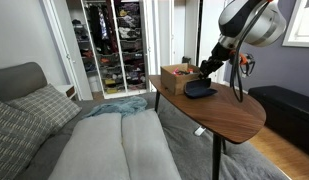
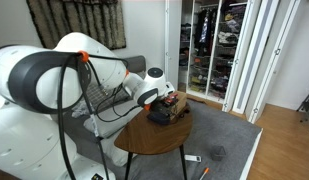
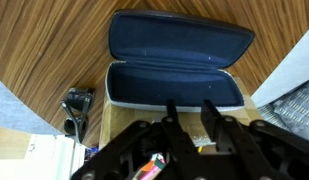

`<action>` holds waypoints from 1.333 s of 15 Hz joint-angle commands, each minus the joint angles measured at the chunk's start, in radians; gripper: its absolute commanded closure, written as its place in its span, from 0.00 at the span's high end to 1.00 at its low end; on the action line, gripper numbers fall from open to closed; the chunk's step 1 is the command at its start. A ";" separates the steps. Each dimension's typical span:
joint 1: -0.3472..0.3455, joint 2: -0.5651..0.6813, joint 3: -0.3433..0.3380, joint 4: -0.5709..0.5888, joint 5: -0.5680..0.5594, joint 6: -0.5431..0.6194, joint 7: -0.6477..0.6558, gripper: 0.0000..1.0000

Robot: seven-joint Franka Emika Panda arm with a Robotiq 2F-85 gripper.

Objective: Close the grey case

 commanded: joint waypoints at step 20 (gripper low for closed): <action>0.157 0.063 -0.124 0.034 0.393 0.107 -0.397 0.00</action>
